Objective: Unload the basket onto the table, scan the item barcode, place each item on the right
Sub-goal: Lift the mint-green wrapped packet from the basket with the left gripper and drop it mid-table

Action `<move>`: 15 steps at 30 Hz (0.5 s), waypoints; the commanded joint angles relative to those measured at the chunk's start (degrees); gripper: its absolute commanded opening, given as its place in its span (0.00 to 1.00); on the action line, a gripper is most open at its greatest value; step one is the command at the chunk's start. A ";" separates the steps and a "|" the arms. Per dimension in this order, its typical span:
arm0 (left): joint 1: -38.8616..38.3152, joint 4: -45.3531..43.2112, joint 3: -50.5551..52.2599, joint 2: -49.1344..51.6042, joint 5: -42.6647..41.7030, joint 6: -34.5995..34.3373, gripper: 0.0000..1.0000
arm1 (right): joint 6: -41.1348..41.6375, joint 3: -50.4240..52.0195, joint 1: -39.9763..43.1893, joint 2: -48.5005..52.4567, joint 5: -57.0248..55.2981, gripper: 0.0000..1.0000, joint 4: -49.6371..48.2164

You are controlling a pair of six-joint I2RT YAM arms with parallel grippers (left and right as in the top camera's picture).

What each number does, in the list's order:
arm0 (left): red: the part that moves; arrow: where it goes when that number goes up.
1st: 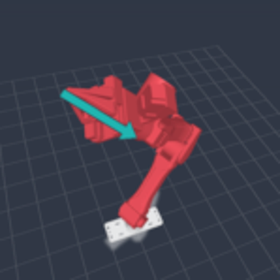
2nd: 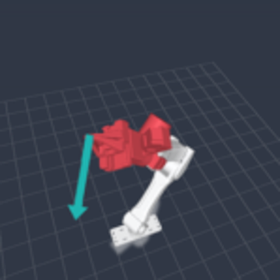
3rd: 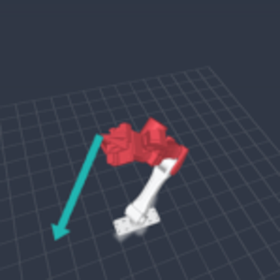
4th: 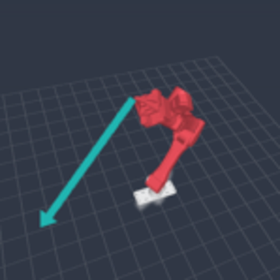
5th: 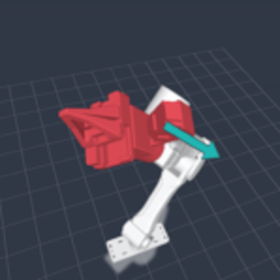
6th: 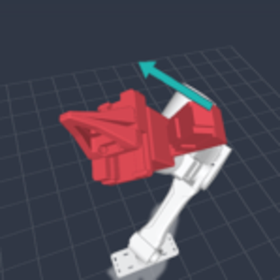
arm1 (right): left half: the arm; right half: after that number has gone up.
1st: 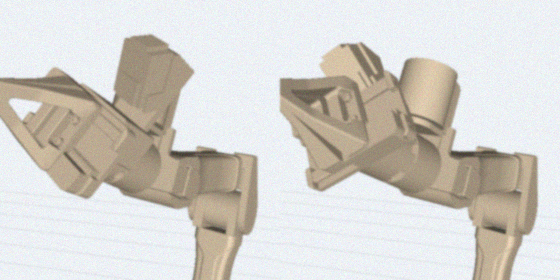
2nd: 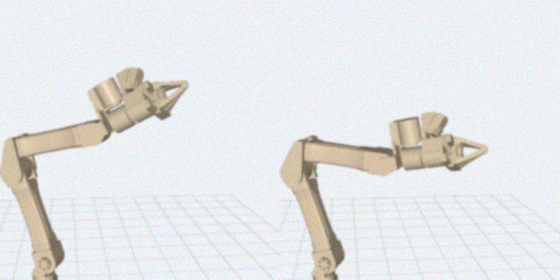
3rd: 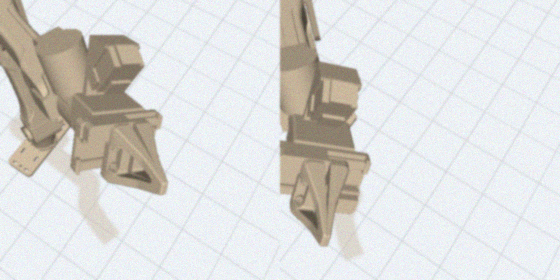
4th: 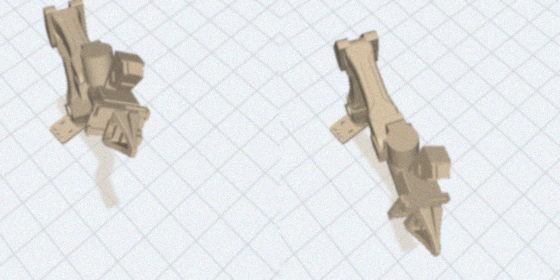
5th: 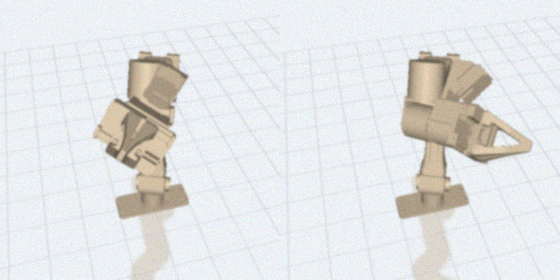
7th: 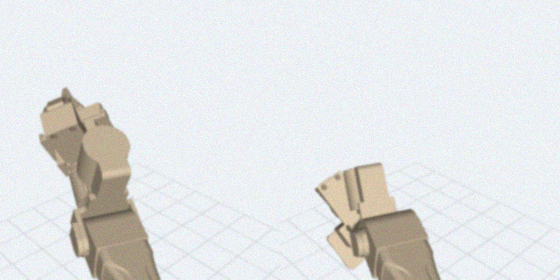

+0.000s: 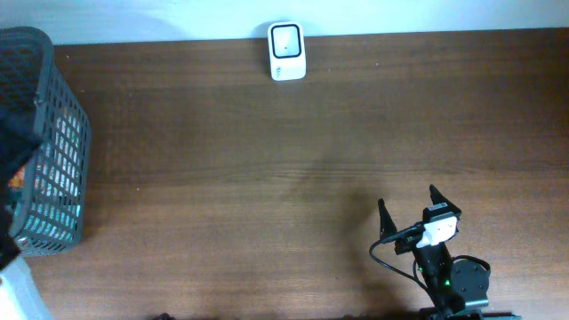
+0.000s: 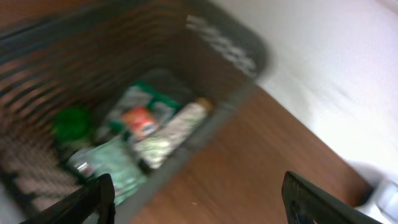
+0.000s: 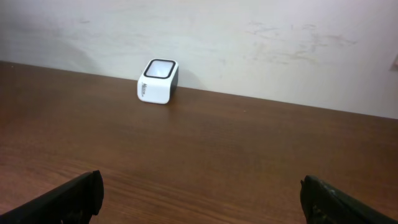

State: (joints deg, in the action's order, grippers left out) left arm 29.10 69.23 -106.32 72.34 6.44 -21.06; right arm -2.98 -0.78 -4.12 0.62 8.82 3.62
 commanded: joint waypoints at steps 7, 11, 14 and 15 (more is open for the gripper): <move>16.50 2.32 -0.55 23.41 -0.02 -4.07 0.84 | 0.48 0.46 -0.37 -0.42 -0.31 0.98 0.09; 16.44 4.13 -0.55 32.89 -0.81 -1.29 0.73 | 0.48 0.46 -0.37 -0.42 -0.31 0.98 0.09; 16.39 4.33 0.20 37.38 -1.09 -1.14 0.69 | 0.48 0.46 -0.37 -0.42 -0.31 0.98 0.09; 16.39 4.31 1.51 37.88 -1.09 -1.16 0.68 | 0.48 0.46 -0.37 -0.42 -0.31 0.98 0.09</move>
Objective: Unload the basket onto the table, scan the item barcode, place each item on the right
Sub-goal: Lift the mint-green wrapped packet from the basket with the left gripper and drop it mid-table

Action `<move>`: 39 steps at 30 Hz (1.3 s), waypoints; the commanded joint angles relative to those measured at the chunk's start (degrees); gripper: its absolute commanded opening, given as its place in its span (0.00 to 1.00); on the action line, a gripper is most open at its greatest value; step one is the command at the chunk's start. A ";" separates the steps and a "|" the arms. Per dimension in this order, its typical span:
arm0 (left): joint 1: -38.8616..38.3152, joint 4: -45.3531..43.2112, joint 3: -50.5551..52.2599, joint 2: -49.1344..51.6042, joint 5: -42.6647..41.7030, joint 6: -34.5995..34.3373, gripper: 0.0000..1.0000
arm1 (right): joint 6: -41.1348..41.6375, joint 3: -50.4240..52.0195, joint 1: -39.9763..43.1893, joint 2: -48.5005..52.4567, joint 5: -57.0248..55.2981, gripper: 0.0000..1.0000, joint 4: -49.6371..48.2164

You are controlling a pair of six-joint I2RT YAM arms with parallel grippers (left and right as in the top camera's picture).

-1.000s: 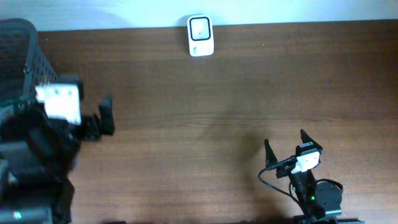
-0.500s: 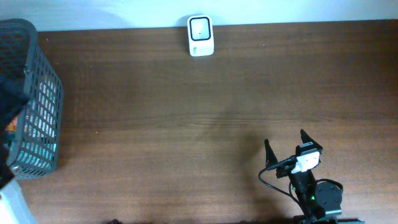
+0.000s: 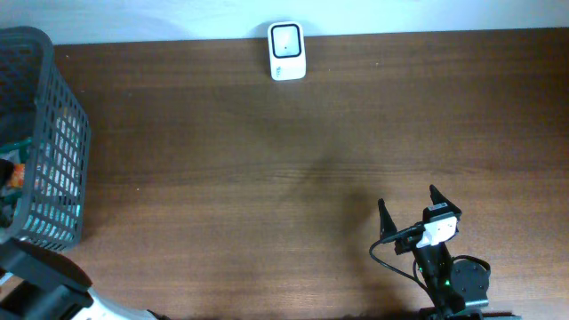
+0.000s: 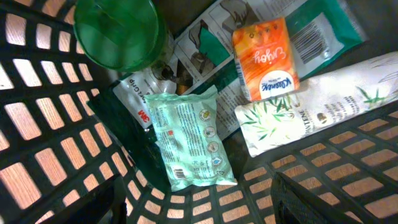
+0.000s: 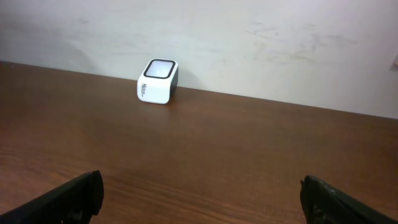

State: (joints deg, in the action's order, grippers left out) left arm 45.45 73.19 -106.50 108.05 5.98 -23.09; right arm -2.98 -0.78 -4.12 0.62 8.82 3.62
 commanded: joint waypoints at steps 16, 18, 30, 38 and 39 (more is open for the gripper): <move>-0.72 -16.96 19.15 8.61 -0.02 0.90 0.00 | 0.48 0.46 -0.37 -0.42 -0.31 0.98 0.09; -0.87 -12.41 13.94 7.63 -0.15 0.90 0.00 | 0.48 0.46 -0.37 -0.42 -0.31 0.98 0.09; -38.14 -0.11 -11.34 -20.94 -4.44 4.22 0.00 | 0.48 0.46 -0.37 -0.42 -0.31 0.98 0.09; -68.54 -0.44 -3.96 3.65 -3.30 3.21 0.00 | 0.48 0.46 -0.37 -0.42 -0.31 0.98 0.09; -69.68 -0.48 -3.96 5.16 -3.28 3.19 0.00 | 0.48 0.46 -0.37 -0.42 -0.31 0.98 0.09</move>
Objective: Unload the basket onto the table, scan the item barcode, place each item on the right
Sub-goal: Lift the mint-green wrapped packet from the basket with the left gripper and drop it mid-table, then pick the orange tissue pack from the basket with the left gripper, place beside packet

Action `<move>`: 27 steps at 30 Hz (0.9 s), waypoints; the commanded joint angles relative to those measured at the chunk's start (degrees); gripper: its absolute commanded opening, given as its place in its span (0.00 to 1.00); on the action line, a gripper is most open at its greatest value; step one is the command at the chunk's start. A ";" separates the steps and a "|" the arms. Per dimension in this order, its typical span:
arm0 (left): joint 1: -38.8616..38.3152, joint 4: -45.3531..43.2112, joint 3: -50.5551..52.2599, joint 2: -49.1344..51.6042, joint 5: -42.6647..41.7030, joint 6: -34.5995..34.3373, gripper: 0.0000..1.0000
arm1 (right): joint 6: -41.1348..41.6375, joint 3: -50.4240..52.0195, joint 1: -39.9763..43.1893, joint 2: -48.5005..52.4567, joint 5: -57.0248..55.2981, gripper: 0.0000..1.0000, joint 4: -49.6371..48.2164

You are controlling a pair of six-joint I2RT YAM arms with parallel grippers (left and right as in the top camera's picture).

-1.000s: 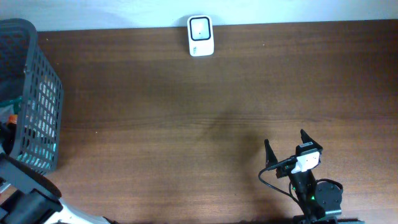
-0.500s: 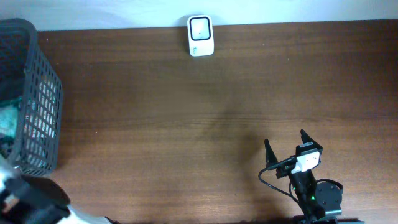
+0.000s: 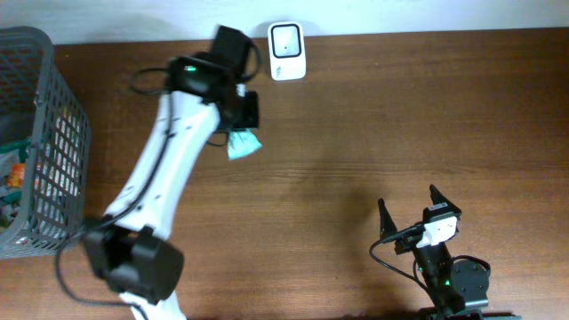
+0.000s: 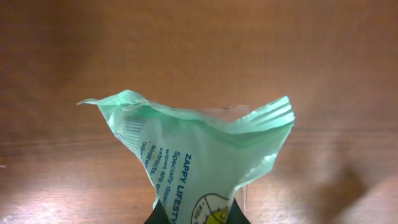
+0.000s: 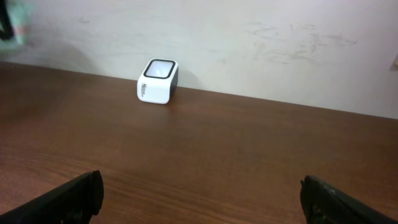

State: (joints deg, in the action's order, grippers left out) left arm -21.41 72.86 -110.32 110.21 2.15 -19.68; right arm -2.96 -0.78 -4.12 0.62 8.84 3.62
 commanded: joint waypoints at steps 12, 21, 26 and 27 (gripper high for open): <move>-9.46 -12.70 -0.07 19.52 3.21 3.96 0.00 | 0.46 0.46 -0.37 -0.42 -0.33 0.98 0.09; -6.95 -1.14 -21.09 17.07 8.92 3.98 1.00 | 0.46 0.46 -0.37 -0.42 -0.33 0.98 0.09; 14.03 14.40 -42.86 4.22 9.90 3.96 0.99 | 0.46 0.46 -0.37 -0.42 -0.33 0.98 0.09; 20.46 15.61 -42.84 1.38 9.86 3.93 0.99 | 0.46 0.46 -0.37 -0.42 -0.33 0.98 0.09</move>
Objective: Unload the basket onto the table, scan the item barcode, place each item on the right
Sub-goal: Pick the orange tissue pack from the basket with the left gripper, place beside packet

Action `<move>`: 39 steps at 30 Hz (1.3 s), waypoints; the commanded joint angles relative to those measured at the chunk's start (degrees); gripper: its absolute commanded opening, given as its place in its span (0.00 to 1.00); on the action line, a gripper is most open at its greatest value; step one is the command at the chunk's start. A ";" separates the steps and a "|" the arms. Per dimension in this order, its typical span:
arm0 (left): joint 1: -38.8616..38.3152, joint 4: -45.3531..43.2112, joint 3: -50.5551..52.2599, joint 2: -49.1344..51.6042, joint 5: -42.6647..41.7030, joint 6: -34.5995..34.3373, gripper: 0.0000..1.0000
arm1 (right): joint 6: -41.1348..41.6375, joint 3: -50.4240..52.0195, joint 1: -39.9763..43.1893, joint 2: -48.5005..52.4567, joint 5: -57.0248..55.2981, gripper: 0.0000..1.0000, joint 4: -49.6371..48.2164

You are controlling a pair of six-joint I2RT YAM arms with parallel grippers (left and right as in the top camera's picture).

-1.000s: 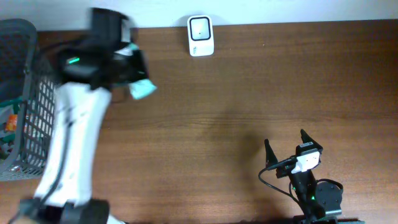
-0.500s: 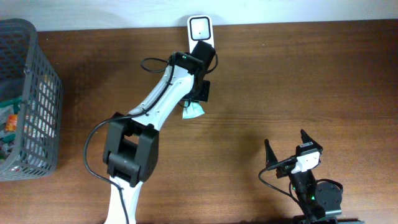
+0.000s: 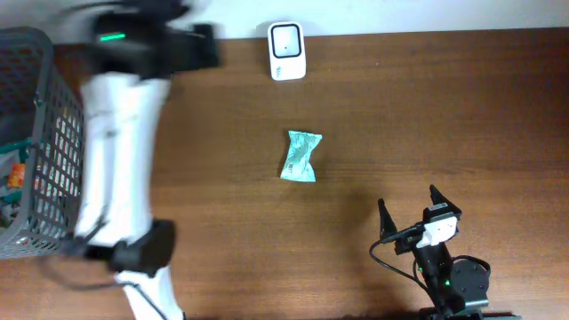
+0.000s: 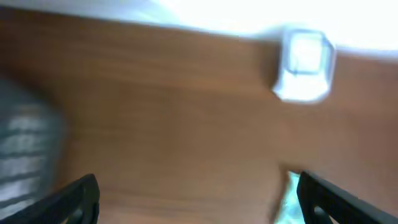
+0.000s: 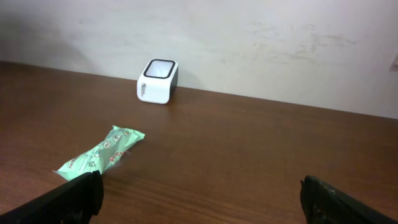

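Note:
A light green wipes packet (image 3: pixel 300 156) lies flat on the brown table, below the white barcode scanner (image 3: pixel 286 52) at the back edge. My left gripper (image 3: pixel 203 44) is blurred at the back left, open and empty. In its own view its gripper (image 4: pixel 196 205) faces the scanner (image 4: pixel 305 65), and the packet (image 4: pixel 287 199) shows by its right finger. My right gripper (image 3: pixel 413 213) stands open near the front right. Its view shows the packet (image 5: pixel 99 155) and the scanner (image 5: pixel 158 81) ahead of its gripper (image 5: pixel 199 205).
A dark grey mesh basket (image 3: pixel 40 142) with several other packaged items stands at the table's left edge. A pale wall (image 5: pixel 249 43) runs behind the scanner. The left arm's white links (image 3: pixel 116 160) stretch from the front left toward the back.
The left gripper held the green packet left of and below the scanner. Now the packet lies on the table's middle, and the gripper is open and further back left.
The left gripper was open over the basket at the left edge, then lower among its items beside the green packet. After that it held the packet near the scanner. Now the packet lies on the table, let go. The right arm stayed still throughout.

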State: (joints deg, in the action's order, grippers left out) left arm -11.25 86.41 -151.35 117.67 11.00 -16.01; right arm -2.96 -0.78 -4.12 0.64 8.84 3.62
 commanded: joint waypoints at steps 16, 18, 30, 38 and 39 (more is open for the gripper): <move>51.17 -30.18 51.93 -8.37 -4.98 -6.43 0.65 | 0.46 0.46 -0.37 -0.44 -0.33 0.98 0.09; 51.06 -34.95 53.70 -5.99 -4.98 -6.29 0.63 | 0.46 0.46 -0.37 -0.44 -0.33 0.98 0.09; 47.19 -43.71 53.72 9.29 3.43 -4.09 0.42 | 0.46 0.46 -0.37 -0.44 -0.33 0.98 0.09; 47.19 -31.50 43.54 6.51 3.41 -4.09 0.00 | 0.46 0.46 -0.37 -0.44 -0.33 0.98 0.09; 47.19 -29.27 39.74 5.16 3.39 -4.11 0.00 | 0.46 0.46 -0.37 -0.44 -0.33 0.98 0.09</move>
State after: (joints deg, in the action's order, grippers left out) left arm 36.34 53.25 -103.04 125.38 15.35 -20.01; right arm -2.96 -0.78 -4.12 0.58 8.82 3.62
